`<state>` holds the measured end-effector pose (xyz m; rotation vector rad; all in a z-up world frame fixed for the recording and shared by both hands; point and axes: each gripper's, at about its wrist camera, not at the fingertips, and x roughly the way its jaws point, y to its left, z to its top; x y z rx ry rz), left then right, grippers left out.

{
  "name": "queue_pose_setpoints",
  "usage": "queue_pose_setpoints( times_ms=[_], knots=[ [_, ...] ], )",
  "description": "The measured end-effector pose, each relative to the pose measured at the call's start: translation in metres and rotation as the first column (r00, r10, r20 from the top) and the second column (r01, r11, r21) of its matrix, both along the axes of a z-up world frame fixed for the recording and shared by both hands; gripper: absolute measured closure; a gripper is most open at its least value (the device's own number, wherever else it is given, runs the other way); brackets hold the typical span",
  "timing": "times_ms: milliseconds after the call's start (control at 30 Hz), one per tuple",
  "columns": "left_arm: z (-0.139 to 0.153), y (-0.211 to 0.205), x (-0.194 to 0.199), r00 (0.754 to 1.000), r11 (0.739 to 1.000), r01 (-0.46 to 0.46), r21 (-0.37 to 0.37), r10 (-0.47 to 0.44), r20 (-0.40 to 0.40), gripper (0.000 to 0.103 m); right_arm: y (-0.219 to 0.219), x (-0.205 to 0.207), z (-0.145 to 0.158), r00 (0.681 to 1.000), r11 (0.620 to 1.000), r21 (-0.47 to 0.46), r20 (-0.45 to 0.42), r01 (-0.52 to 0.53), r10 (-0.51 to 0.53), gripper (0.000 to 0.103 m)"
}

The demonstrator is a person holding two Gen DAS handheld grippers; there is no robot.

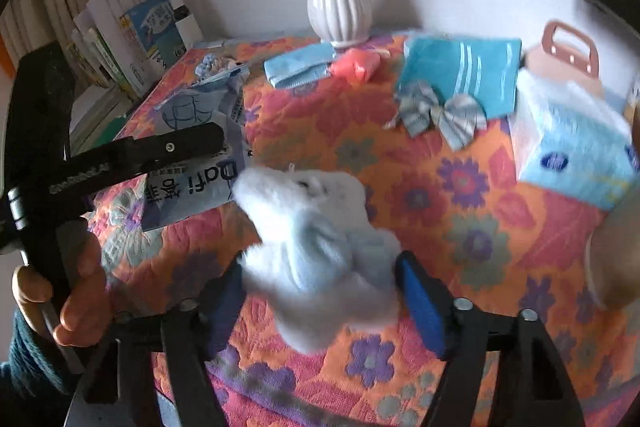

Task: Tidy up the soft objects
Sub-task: 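Grasp blue-white wipes pack with left tool while right tool grasps white plush bear, then carry wipes pack with left tool to glass table while right tool carries bear, release both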

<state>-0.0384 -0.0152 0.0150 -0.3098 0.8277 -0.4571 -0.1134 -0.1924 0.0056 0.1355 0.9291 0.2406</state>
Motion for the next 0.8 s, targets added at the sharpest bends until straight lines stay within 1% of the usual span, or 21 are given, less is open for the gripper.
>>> queue_pose_setpoints(
  times_ms=[67,133,200,267,333,367,400,433,467,567,600,700,800],
  knots=[
    [-0.001,0.005,0.002,1.000,0.999,0.007,-0.042,-0.007,-0.003,0.057,-0.001,0.000,-0.005,1.000,1.000,0.020,-0.007,-0.002,0.002,0.030],
    [-0.005,0.008,0.005,1.000,0.997,0.014,-0.072,-0.016,-0.026,0.057,-0.002,0.003,-0.006,1.000,1.000,0.027,0.001,0.002,-0.002,0.030],
    [-0.006,0.007,0.005,0.999,0.997,0.013,-0.074,-0.015,-0.032,0.057,-0.003,0.009,-0.005,1.000,0.998,0.057,-0.009,0.005,-0.004,0.028],
    [-0.005,0.006,0.003,1.000,0.998,0.017,-0.066,-0.018,-0.018,0.056,-0.003,0.015,-0.006,1.000,0.996,0.090,-0.018,0.009,-0.007,0.026],
    [-0.004,0.003,0.002,1.000,0.999,0.019,-0.049,-0.020,-0.011,0.056,-0.004,0.015,-0.007,1.000,0.994,0.105,-0.012,0.016,-0.015,0.026],
    [-0.004,0.002,0.002,1.000,0.999,0.020,-0.043,-0.021,-0.012,0.056,-0.004,0.013,-0.007,1.000,0.994,0.103,-0.006,0.028,-0.028,0.032],
    [-0.005,0.002,0.003,1.000,0.999,0.021,-0.039,-0.021,-0.013,0.056,-0.005,0.010,-0.007,0.999,0.994,0.095,0.002,0.048,-0.049,0.045],
    [-0.005,0.001,0.003,1.000,0.999,0.022,-0.033,-0.022,-0.013,0.056,-0.007,0.007,-0.008,0.998,0.994,0.088,0.005,0.064,-0.065,0.050],
    [-0.005,0.000,0.003,1.000,0.999,0.021,-0.027,-0.022,-0.012,0.056,-0.009,0.005,-0.008,0.997,0.993,0.091,0.008,0.070,-0.072,0.064],
    [-0.002,-0.003,0.001,1.000,1.000,0.013,0.013,-0.013,-0.003,0.056,-0.021,-0.005,-0.003,0.994,0.982,0.156,0.011,0.103,-0.106,0.065],
    [-0.001,-0.006,-0.001,1.000,0.999,0.013,0.032,-0.013,0.005,0.056,-0.025,-0.010,0.000,0.993,0.980,0.164,0.018,0.115,-0.120,0.065],
    [0.006,-0.015,-0.009,0.999,0.997,0.019,0.070,-0.021,0.032,0.056,-0.033,-0.026,0.015,0.987,0.978,0.151,0.056,0.144,-0.154,0.065],
    [0.014,-0.023,-0.020,0.998,0.998,0.055,0.032,-0.057,0.033,0.056,-0.045,-0.046,0.031,0.979,0.973,0.157,0.090,0.169,-0.185,0.065]
  ],
)
